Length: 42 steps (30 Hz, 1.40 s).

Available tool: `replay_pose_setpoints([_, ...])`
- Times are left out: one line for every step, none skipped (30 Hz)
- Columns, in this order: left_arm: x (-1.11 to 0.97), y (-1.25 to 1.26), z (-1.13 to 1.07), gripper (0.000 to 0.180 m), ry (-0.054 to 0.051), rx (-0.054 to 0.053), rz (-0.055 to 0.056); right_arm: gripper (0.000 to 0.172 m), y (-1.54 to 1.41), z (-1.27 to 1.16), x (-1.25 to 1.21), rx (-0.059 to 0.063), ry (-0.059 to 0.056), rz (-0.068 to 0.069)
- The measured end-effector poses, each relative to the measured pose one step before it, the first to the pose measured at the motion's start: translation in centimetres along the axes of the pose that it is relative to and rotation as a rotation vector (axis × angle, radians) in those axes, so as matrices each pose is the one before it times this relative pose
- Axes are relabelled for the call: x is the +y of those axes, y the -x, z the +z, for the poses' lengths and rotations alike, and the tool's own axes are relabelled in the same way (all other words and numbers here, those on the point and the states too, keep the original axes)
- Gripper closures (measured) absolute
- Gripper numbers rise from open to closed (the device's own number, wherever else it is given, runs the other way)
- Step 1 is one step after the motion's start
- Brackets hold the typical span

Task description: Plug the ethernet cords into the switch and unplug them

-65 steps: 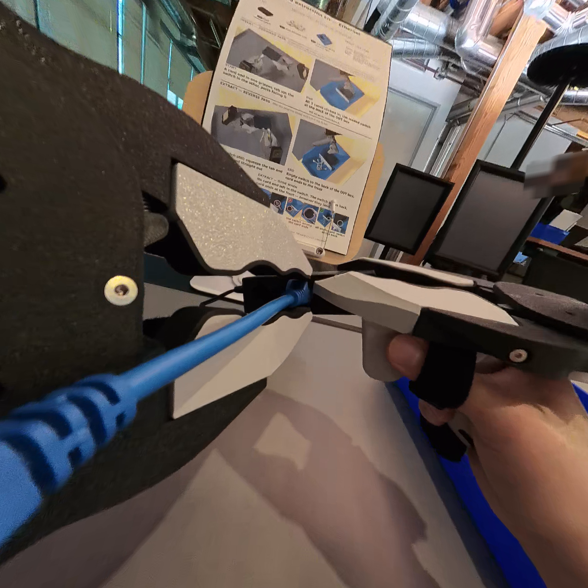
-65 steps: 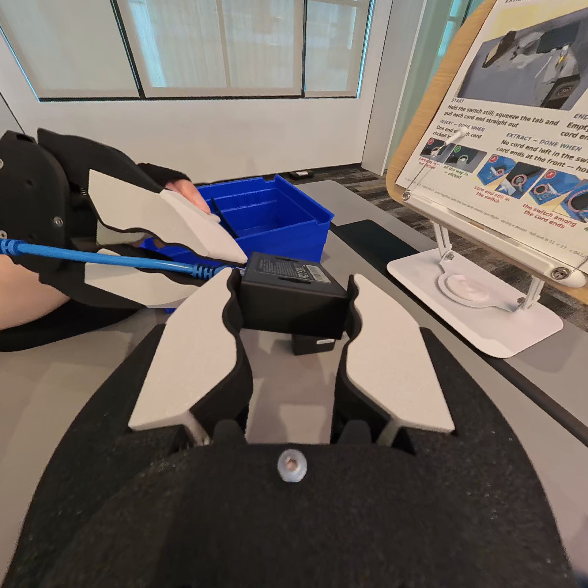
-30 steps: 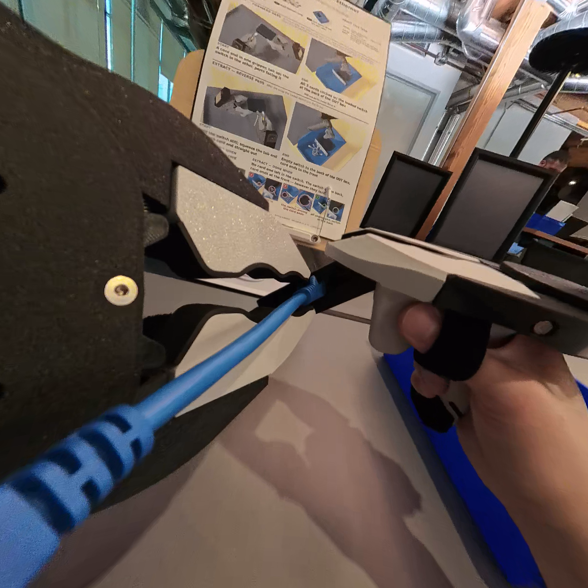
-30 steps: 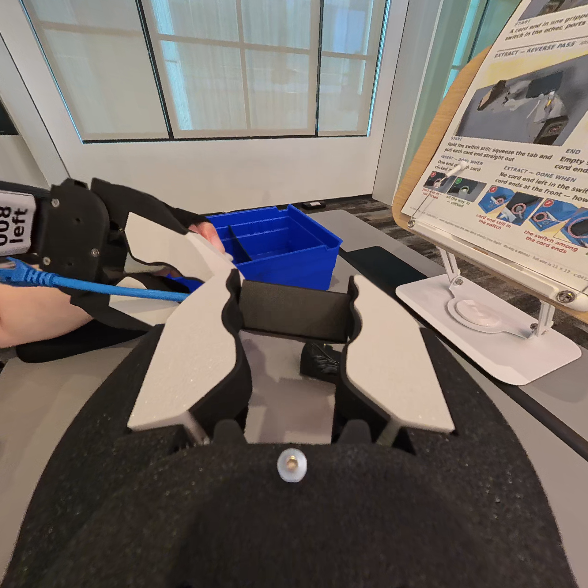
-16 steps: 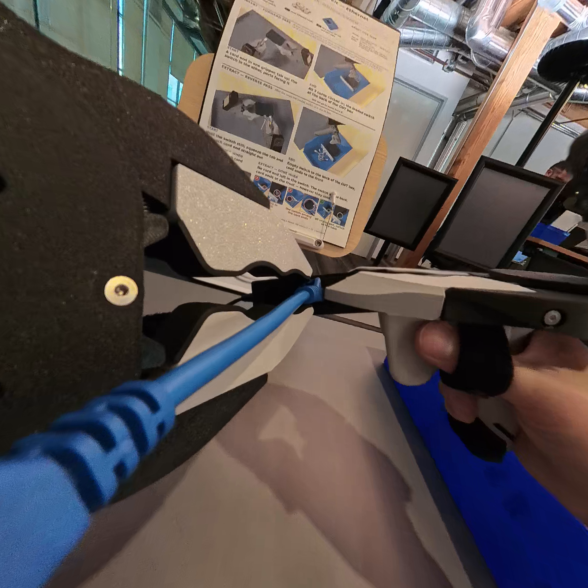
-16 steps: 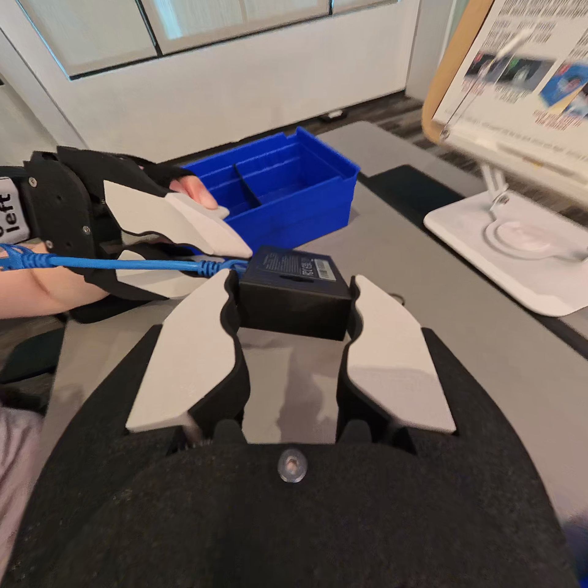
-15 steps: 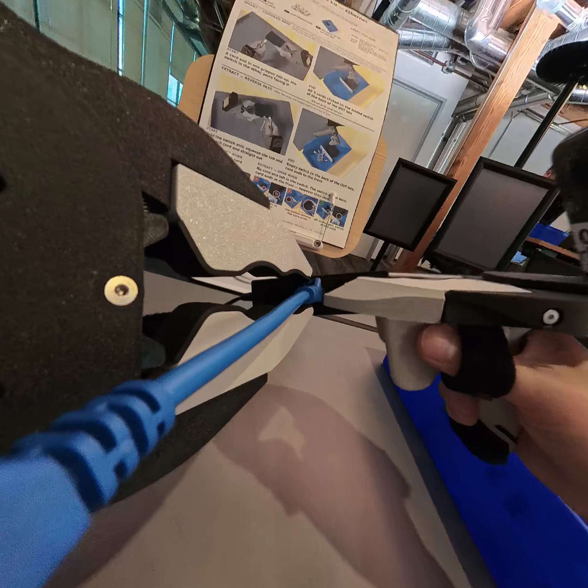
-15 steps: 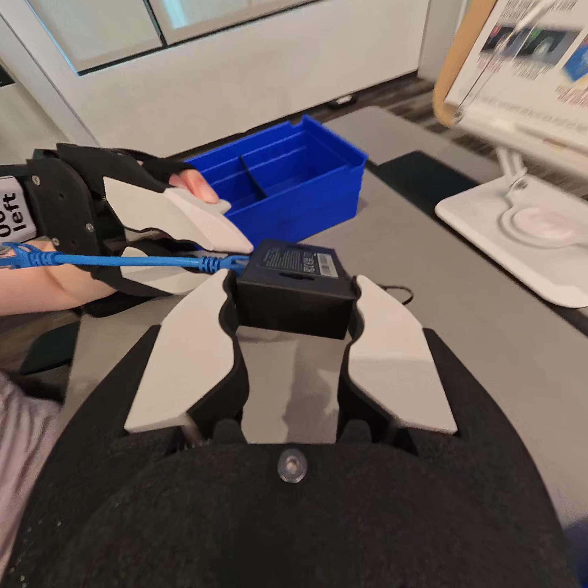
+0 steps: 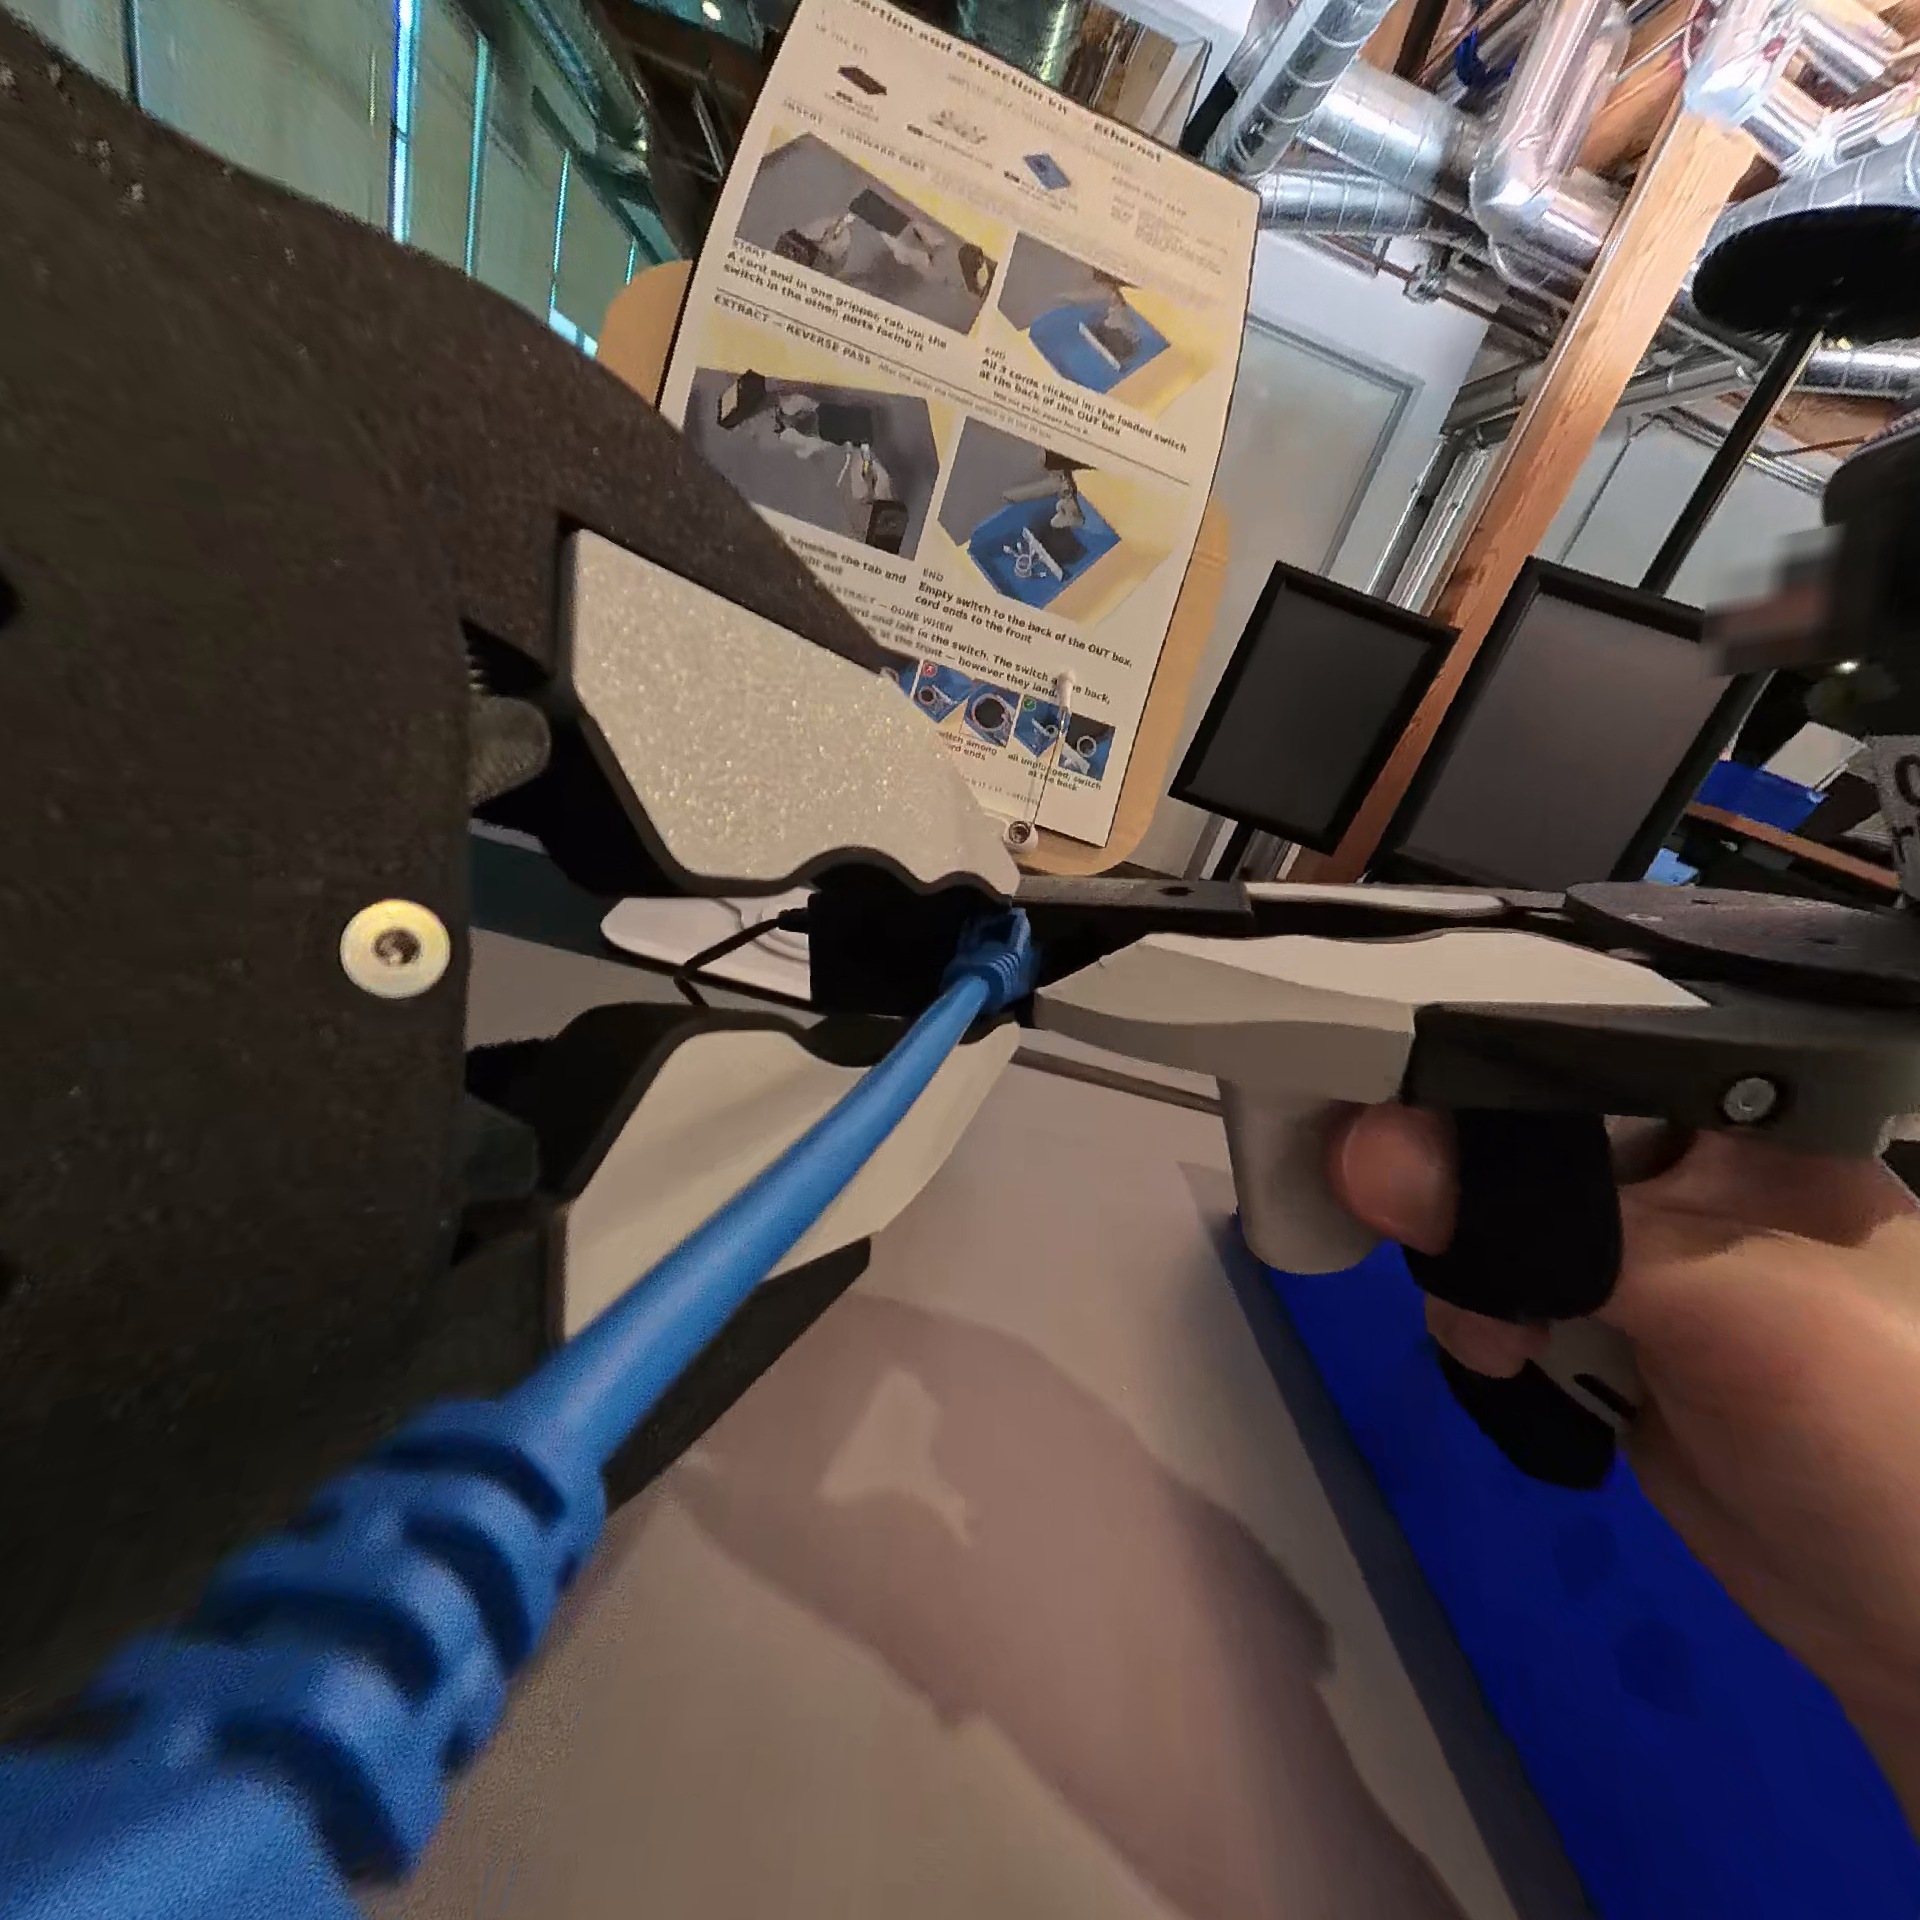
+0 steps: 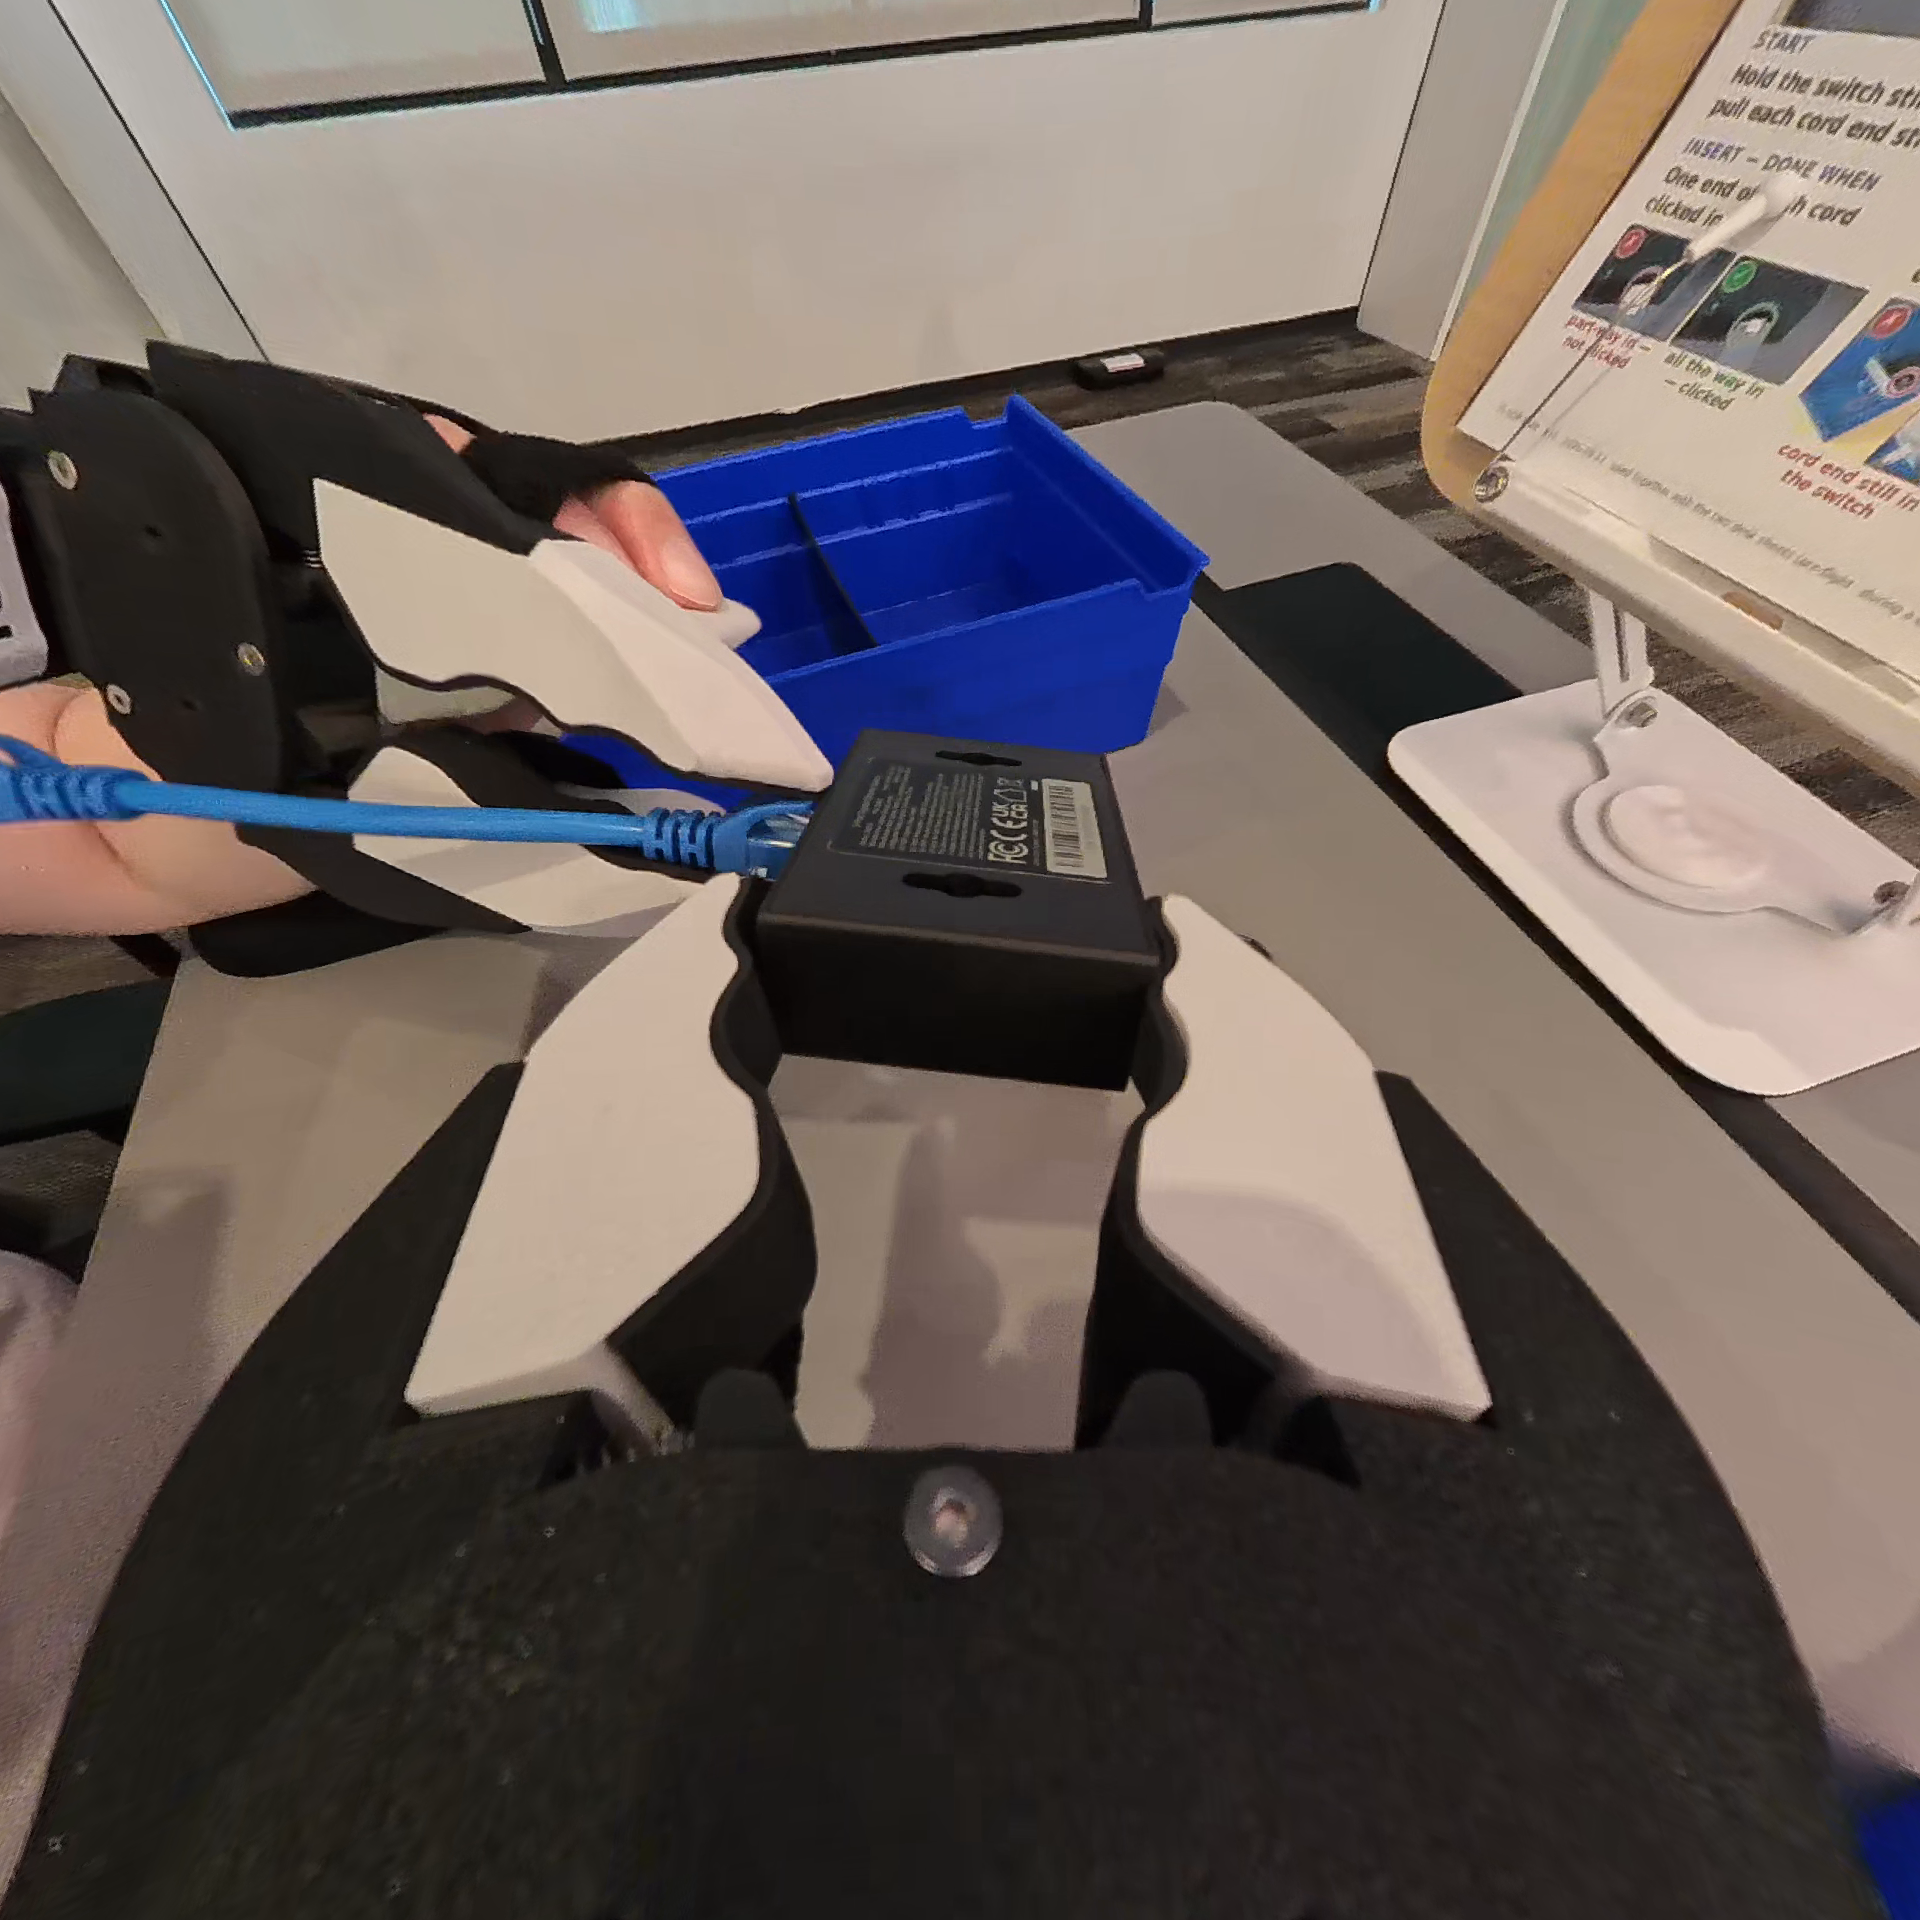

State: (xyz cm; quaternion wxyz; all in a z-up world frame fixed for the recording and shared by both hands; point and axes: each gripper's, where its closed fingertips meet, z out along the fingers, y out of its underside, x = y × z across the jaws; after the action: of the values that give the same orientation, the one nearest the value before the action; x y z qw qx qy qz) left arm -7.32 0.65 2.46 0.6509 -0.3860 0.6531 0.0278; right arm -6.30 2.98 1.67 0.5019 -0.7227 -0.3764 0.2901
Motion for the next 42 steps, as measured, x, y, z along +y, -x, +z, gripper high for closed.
replay_pose_setpoints([-0.008,0.001,-0.044,0.164,0.0024,-0.0008,0.0103,0.105,0.055,0.007,-0.012,-0.0038,-0.0009,0.0008])
replay_pose_setpoints([0.033,-0.064,0.015,0.165,0.0076,0.0044,0.0053,0.105,-0.028,0.022,0.075,-0.0024,0.0043,0.0064])
replay_pose_setpoints([0.028,-0.028,0.009,0.166,0.0066,-0.0006,0.0072,0.105,-0.012,0.041,0.043,-0.0032,-0.0021,0.0063])
replay_pose_setpoints([-0.008,0.026,-0.018,0.166,0.0008,-0.0067,0.0135,0.105,0.007,0.038,0.014,-0.004,-0.0031,0.0012])
replay_pose_setpoints([-0.053,0.006,-0.035,0.166,-0.0031,-0.0051,0.0141,0.105,0.041,-0.002,0.027,-0.0052,0.0017,0.0006])
replay_pose_setpoints([-0.071,0.027,-0.036,0.167,-0.007,-0.0035,-0.0002,0.105,0.049,-0.029,-0.023,-0.0028,0.0008,-0.0009])
replay_pose_setpoints([-0.065,0.011,-0.044,0.167,-0.0097,0.0014,-0.0117,0.105,0.052,-0.074,-0.179,0.0039,-0.0083,-0.0092])
replay_pose_setpoints([-0.103,0.063,-0.094,0.167,-0.0127,0.0002,-0.0052,0.105,0.09,-0.088,-0.178,0.0032,-0.0056,-0.0098])
replay_pose_setpoints([-0.153,0.098,-0.124,0.167,-0.0146,-0.0055,0.0028,0.105,0.15,-0.072,-0.269,-0.002,-0.0124,-0.0097])
replay_pose_setpoints([-0.145,0.102,-0.101,0.167,-0.0088,-0.0036,-0.0012,0.105,0.13,-0.106,-0.297,-0.0008,-0.0166,-0.0155])
replay_pose_setpoints([-0.069,0.046,-0.017,0.167,-0.002,0.0007,-0.0076,0.105,0.024,-0.106,-0.327,0.0082,-0.0187,-0.0174])
replay_pose_setpoints([0.04,-0.052,0.039,0.167,0.0044,0.0058,-0.0049,0.105,-0.043,-0.038,-0.116,0.0098,-0.003,-0.0066])
replay_pose_setpoints([0.082,-0.159,0.072,0.167,0.0048,0.0055,0.0063,0.105,-0.042,0.007,0.202,0.0032,0.0197,0.0007])
replay_pose_setpoints([0.062,-0.226,0.069,0.167,0.0054,0.0081,0.0082,0.105,-0.021,-0.015,0.205,0.0009,0.0158,-0.0064])
replay_pose_setpoints([-0.003,-0.106,0.05,0.168,0.0021,0.0029,0.0006,0.105,-0.023,-0.02,0.06,0.0003,0.0011,-0.0005])
replay_pose_setpoints([-0.076,-0.026,-0.025,0.168,-0.0027,0.0026,-0.0031,0.105,0.039,-0.019,-0.054,-0.0083,-0.0076,0.0111])
replay_pose_setpoints([-0.163,0.116,-0.107,0.168,-0.0094,-0.0068,-0.0021,0.105,0.108,-0.016,-0.135,-0.0163,-0.0126,0.0167])
replay_pose_setpoints([-0.136,0.051,-0.073,0.168,-0.0057,0.0025,-0.0053,0.105,0.115,-0.067,-0.377,-0.0101,-0.029,0.0085])
replay_pose_setpoints([-0.007,-0.006,-0.048,0.168,0.0036,0.0115,-0.0106,0.104,0.025,0.043,0.016,0.0,0.0044,0.0062])
replay_pose_setpoints([0.033,-0.036,-0.03,0.168,-0.0002,0.0087,-0.0072,0.104,0.033,0.058,0.183,0.0005,0.0199,0.0035])
replay_pose_setpoints([0.03,-0.114,-0.002,0.168,-0.0006,0.0102,-0.005,0.103,0.037,0.05,0.097,0.0005,0.01,0.0001])
replay_pose_setpoints([0.051,-0.078,0.033,0.168,0.0022,0.0037,-0.004,0.103,-0.043,0.046,0.093,0.0071,0.0068,0.0008])
replay_pose_setpoints([0.091,-0.12,0.07,0.168,0.0048,0.0056,-0.0003,0.103,-0.051,-0.015,0.192,0.0048,0.0135,-0.0029])
replay_pose_setpoints([0.165,-0.154,0.112,0.168,0.0103,0.0071,0.0014,0.104,-0.112,0.016,0.318,0.0097,0.0225,-0.0087])
replay_pose_setpoints([0.203,-0.187,0.163,0.168,0.0091,0.0056,-0.0003,0.105,-0.142,0.032,0.388,0.01,0.0335,-0.0031])
replay_pose_setpoints([0.217,-0.232,0.163,0.168,0.0065,0.0104,-0.0077,0.106,-0.156,0.02,0.295,0.0186,0.0271,-0.0215])
replay_pose_setpoints([0.181,-0.165,0.098,0.168,0.0037,0.0111,-0.0092,0.105,-0.103,0.06,0.303,0.016,0.0245,-0.0262])
replay_pose_setpoints([0.044,-0.015,0.008,0.168,-0.0067,0.0027,-0.0077,0.106,-0.058,0.023,0.119,0.0083,0.0086,-0.0153])
replay_pose_setpoints([0.0,-0.055,-0.028,0.168,-0.0057,0.0102,-0.011,0.106,0.016,-0.02,0.029,0.0027,0.0032,-0.0138])
replay_pose_setpoints([-0.009,0.026,-0.045,0.168,-0.002,0.0046,-0.0054,0.105,0.011,0.026,0.186,0.001,0.0135,-0.0123])
replay_pose_setpoints([-0.053,0.147,-0.04,0.167,-0.0021,-0.0114,0.004,0.105,-0.088,-0.013,-0.065,0.004,-0.0074,-0.0051])
replay_pose_setpoints([0.08,0.055,0.034,0.167,0.0088,-0.0065,0.0101,0.106,-0.089,0.086,0.169,-0.0018,0.0064,0.0052])
replay_pose_setpoints([0.139,0.132,0.028,0.168,0.011,-0.0101,0.0113,0.105,-0.113,0.223,0.369,-0.0003,0.0188,0.0123])
replay_pose_setpoints([0.186,0.069,0.04,0.168,0.0105,-0.0071,0.0115,0.106,-0.139,0.205,0.077,0.0041,-0.0084,0.0083])
replay_pose_setpoints([0.162,-0.101,0.025,0.168,0.0109,0.0066,0.0056,0.106,0.03,0.207,0.196,-0.0152,0.0032,0.0253])
replay_pose_setpoints([-0.012,0.019,-0.032,0.168,-0.0008,-0.0016,-0.0004,0.106,0.032,0.041,-0.121,-0.0125,-0.0182,0.0121])
replay_pose_setpoints([-0.019,-0.051,-0.033,0.168,0.0026,0.004,0.0045,0.106,0.061,-0.061,-0.212,-0.0094,-0.0181,0.0171])
replay_pose_setpoints([0.035,-0.077,-0.017,0.168,0.0121,0.0063,0.0069,0.106,0.068,0.04,0.085,-0.0123,0.0076,0.0241])
replay_pose_setpoints([0.052,0.107,-0.029,0.169,0.0109,-0.0098,0.0129,0.106,-0.047,0.051,-0.143,-0.0001,-0.0186,0.0075])
replay_pose_setpoints([0.078,0.02,-0.019,0.169,0.0084,-0.0039,0.0137,0.107,0.004,0.123,-0.002,-0.0061,-0.0095,0.0134])
replay_pose_setpoints([0.13,-0.058,0.012,0.169,0.009,0.0071,-0.0037,0.107,0.029,0.136,0.205,-0.0154,0.0093,0.0298])
replay_pose_setpoints([0.145,0.077,0.017,0.169,0.0054,-0.0003,-0.0097,0.107,-0.093,0.126,-0.046,0.0089,-0.0101,0.0027])
